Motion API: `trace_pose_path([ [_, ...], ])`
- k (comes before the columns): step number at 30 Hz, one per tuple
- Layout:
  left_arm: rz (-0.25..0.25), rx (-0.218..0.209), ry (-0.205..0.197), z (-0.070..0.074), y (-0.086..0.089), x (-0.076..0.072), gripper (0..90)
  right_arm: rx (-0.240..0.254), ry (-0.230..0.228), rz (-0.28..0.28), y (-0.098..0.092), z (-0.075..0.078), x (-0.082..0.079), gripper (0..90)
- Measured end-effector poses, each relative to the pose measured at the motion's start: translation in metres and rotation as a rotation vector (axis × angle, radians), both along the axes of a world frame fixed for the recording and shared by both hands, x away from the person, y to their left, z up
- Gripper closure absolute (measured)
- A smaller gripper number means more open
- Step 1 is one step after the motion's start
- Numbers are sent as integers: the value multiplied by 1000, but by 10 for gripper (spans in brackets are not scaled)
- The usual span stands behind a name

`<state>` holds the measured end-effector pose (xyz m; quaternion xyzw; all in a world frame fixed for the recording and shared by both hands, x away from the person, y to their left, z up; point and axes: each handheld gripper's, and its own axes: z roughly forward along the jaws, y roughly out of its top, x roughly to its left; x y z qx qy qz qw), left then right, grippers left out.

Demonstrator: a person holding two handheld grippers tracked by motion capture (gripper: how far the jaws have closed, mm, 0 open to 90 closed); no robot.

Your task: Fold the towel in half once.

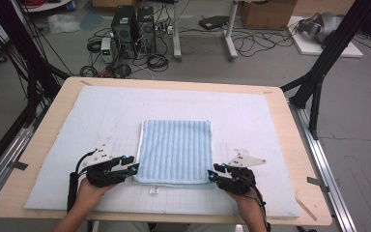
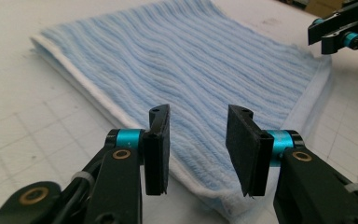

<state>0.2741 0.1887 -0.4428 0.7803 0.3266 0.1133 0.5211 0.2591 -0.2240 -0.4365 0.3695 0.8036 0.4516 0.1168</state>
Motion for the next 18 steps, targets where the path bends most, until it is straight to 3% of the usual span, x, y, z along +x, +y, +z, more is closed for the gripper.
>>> trace_pose_path([
  [3,-18,54,36,-7,-10,2,568,-37,32,45,8,-5,1,688],
  [5,-15,79,43,-7,-13,2,535,-99,40,62,12,-8,2,753],
  [9,-40,149,88,-8,-19,1,658,-145,62,72,13,-7,-1,855],
  [12,-46,158,107,-7,-18,-3,787,-154,79,86,12,-5,-3,853],
  [18,-71,164,132,-2,-13,-8,787,-138,93,125,6,-4,-5,763],
])
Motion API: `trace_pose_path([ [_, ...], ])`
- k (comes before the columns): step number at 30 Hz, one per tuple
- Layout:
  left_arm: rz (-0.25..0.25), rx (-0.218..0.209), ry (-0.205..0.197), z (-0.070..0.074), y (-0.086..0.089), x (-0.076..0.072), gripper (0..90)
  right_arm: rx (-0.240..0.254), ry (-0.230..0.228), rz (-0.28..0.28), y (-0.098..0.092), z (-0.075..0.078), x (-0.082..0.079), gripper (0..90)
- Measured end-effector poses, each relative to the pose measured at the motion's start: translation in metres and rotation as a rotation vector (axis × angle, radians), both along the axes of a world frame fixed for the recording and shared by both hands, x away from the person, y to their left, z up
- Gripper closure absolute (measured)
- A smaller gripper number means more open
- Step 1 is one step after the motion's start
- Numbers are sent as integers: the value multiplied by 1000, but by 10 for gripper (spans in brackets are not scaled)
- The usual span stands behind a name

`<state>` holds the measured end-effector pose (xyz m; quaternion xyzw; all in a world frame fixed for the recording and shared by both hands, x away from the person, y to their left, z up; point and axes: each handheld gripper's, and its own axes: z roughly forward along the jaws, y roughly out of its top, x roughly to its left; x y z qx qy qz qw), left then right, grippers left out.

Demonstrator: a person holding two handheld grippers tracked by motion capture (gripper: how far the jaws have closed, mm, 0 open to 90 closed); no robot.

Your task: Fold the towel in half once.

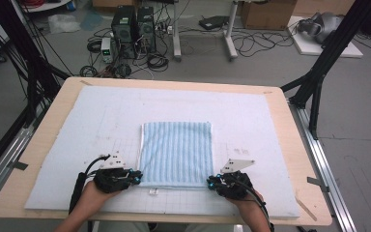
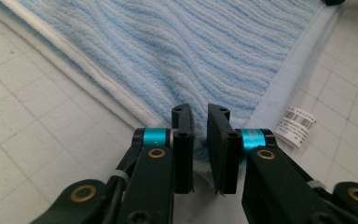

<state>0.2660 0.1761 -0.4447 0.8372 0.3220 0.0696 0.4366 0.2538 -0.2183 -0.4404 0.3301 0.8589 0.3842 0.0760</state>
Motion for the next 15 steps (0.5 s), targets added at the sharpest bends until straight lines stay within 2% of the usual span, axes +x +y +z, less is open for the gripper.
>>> trace_pose_path([
  [1,0,0,0,0,0,0,745,12,9,2,-1,1,1,730],
  [3,47,-59,-6,4,4,10,659,76,1,-17,-3,5,4,695],
  [5,69,-91,-28,7,5,23,623,151,-33,-35,-7,9,14,681],
  [6,73,-87,-38,9,6,32,608,169,-44,-51,-8,10,20,682],
  [7,73,-87,-38,9,6,32,578,174,-61,-67,-8,11,27,698],
  [8,96,-101,-74,13,4,49,562,168,-76,-80,-8,12,36,724],
  [9,96,-101,-74,13,4,49,561,150,-85,-99,-7,13,46,745],
  [10,131,-132,-107,15,2,65,561,130,-103,-114,-6,13,57,757],
  [11,160,-143,-138,16,-1,75,565,121,-110,-132,-4,13,65,761],
  [12,160,-143,-138,16,-1,75,575,108,-125,-156,-3,12,79,765],
  [13,193,-132,-152,18,-5,92,589,97,-135,-179,-1,12,90,765],
  [14,193,-132,-152,18,-5,92,589,105,-130,-195,-1,11,100,765],
  [15,206,-137,-150,19,-6,100,589,117,-120,-211,0,10,109,765],
])
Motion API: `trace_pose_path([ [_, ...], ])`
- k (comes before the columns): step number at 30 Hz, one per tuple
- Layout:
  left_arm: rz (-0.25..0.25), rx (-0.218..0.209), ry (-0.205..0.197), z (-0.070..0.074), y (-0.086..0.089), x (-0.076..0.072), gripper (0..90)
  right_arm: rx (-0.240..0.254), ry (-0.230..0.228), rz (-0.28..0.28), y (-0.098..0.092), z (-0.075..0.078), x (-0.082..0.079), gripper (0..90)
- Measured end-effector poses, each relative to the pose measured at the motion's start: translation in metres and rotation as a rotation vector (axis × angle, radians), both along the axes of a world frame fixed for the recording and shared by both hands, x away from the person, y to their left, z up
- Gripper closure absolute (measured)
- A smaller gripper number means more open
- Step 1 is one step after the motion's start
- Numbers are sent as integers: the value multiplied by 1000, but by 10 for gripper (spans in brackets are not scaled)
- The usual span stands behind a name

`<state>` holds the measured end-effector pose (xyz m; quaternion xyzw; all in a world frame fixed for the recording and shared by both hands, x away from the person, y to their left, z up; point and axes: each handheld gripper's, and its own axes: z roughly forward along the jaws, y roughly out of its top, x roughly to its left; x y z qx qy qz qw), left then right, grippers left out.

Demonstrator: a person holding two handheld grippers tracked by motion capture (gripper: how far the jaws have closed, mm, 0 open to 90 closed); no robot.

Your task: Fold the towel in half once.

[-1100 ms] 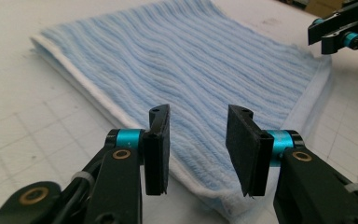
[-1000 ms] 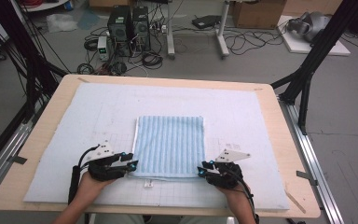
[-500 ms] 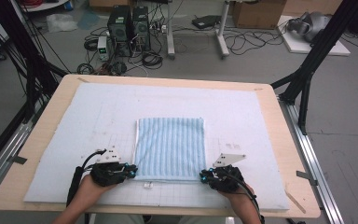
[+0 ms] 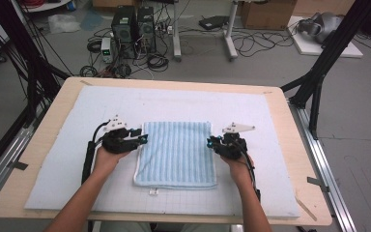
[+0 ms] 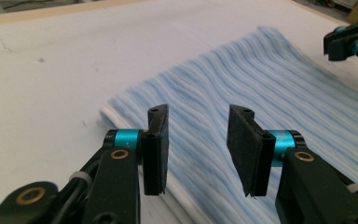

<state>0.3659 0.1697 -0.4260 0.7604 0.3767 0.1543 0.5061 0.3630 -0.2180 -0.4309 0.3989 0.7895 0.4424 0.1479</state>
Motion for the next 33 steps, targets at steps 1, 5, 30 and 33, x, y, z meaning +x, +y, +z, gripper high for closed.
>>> trace_pose_path([
  [1,39,14,-11,-1,-2,13,598,-2,0,-11,1,-1,7,769],
  [5,51,51,24,-7,-6,29,645,-39,19,-26,7,-5,25,770],
  [30,33,-20,-7,-3,9,19,387,-39,-17,-113,-31,-2,-7,381],
  [33,18,-61,-13,-1,12,13,306,-16,-33,-117,-37,3,-16,273],
])
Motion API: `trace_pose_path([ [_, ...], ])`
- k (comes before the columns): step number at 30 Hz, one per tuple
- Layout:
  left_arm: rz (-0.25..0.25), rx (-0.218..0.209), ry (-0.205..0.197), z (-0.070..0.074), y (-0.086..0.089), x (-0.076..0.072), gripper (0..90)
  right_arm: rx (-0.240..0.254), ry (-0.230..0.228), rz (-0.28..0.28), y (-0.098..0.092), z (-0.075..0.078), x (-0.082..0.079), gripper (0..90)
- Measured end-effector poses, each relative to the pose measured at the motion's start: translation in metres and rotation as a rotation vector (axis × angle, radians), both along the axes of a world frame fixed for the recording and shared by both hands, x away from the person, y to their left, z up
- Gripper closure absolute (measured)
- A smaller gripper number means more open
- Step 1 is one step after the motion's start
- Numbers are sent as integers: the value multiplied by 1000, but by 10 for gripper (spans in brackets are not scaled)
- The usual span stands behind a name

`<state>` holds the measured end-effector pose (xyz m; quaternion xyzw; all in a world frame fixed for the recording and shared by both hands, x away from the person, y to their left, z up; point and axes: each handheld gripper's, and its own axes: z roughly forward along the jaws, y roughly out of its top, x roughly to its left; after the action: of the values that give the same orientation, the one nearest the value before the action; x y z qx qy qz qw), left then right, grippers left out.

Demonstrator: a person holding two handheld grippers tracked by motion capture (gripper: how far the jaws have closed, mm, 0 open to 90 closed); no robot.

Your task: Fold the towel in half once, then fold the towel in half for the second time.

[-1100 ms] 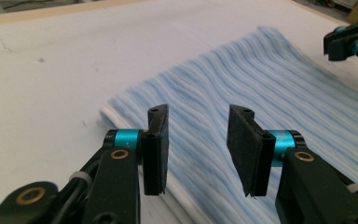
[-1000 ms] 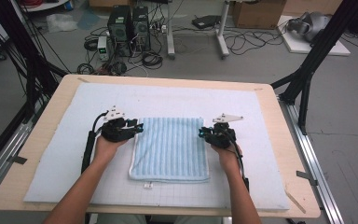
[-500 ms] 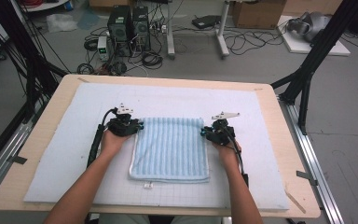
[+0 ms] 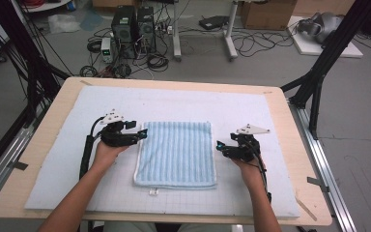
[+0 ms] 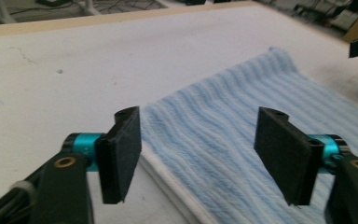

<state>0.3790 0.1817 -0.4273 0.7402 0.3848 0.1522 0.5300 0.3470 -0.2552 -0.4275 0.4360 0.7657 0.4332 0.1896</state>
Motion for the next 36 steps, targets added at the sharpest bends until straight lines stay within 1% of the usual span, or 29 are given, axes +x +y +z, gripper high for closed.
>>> trace_pose_path([
  [1,-9,-35,-4,0,3,-5,275,11,-6,1,-1,2,-3,245],
  [2,-11,-48,-11,0,3,-7,233,21,-19,2,-2,4,-6,204],
  [3,-11,-48,-11,0,3,-7,199,24,-32,0,-3,5,-8,180],
  [5,-26,-75,-26,-1,6,-12,186,23,-44,3,-3,6,-13,133],
  [6,-32,-85,-38,-1,7,-15,186,15,-60,2,-3,6,-15,114],
  [7,-37,-109,-56,-1,11,-21,187,12,-64,9,-3,7,-17,113],
  [8,-37,-109,-56,-1,11,-21,186,12,-64,9,-3,7,-17,113],
  [9,-48,-114,-66,-2,12,-22,184,21,-73,21,-4,8,-19,113],
  [10,-55,-107,-69,-3,14,-24,184,21,-73,21,-4,8,-19,113],
  [11,-58,-103,-67,-6,17,-24,184,41,-77,15,-5,10,-21,113],
  [12,-58,-103,-67,-6,17,-24,184,40,-91,15,-6,10,-22,113],
  [13,-47,-101,-49,-10,19,-23,185,40,-94,13,-6,11,-23,113],
  [14,-47,-101,-49,-10,19,-23,184,42,-99,12,-6,11,-23,113],
  [15,-45,-94,-41,-11,19,-23,185,39,-99,7,-7,12,-24,113],
  [16,-45,-94,-41,-11,19,-23,185,31,-104,3,-7,11,-23,113],
  [17,-45,-90,-58,-9,19,-24,188,29,-102,-1,-7,11,-23,112],
  [18,-45,-89,-64,-8,19,-25,193,31,-99,-4,-8,11,-23,112],
  [21,-37,-90,-65,-7,20,-25,196,17,-91,-1,-7,9,-22,113],
  [23,-32,-89,-63,-6,22,-26,196,17,-85,1,-7,8,-21,112],
  [27,-14,-108,-70,-4,27,-27,196,25,-85,6,-6,8,-21,112],
  [30,-3,-115,-65,-4,28,-26,196,25,-79,0,-7,8,-20,112],
  [31,6,-113,-58,-4,29,-25,196,25,-79,-2,-8,7,-20,113],
  [36,13,-107,-53,-5,30,-24,199,29,-77,3,-8,8,-21,112],
])
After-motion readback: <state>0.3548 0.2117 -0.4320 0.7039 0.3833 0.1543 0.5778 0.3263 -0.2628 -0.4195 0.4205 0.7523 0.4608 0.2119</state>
